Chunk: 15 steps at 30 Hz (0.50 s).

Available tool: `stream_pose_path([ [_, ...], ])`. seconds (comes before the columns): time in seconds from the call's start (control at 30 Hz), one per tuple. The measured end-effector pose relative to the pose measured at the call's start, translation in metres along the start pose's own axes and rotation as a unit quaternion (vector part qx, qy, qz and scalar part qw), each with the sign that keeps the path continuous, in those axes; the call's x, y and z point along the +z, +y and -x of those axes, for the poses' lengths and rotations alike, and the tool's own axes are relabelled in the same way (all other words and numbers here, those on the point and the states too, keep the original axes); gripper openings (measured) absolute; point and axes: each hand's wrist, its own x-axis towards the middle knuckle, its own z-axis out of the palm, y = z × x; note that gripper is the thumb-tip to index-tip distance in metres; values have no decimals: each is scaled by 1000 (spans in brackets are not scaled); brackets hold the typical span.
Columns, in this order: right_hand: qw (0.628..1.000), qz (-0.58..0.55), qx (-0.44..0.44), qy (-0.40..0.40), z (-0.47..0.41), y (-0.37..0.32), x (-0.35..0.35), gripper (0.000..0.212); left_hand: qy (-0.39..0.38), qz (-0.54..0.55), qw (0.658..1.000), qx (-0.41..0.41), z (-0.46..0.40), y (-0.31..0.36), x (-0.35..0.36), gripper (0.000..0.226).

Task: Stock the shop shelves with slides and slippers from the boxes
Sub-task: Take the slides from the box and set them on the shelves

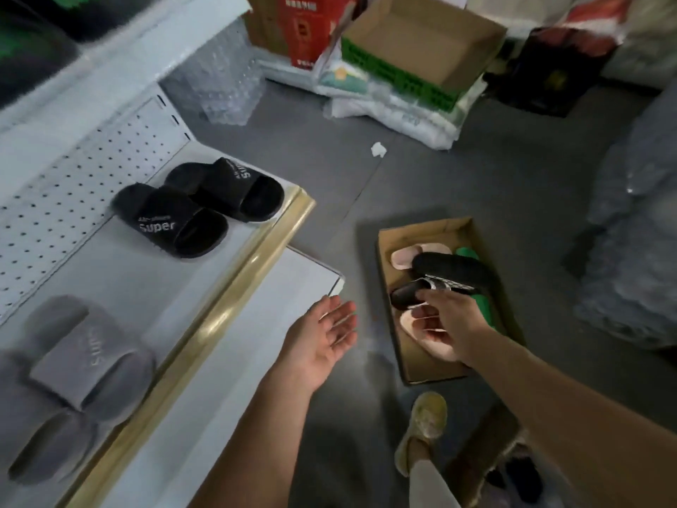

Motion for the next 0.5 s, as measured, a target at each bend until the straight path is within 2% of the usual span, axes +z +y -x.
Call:
stream_pose_path([
  [0.27, 993, -38, 40, 102, -107, -26, -137, 14, 15, -91, 993, -72, -107, -34, 124, 22],
  [0.5, 984, -64, 92, 140, -197, -14, -203, 11, 32, -147, 982, -115, -207, -63, 185, 22],
])
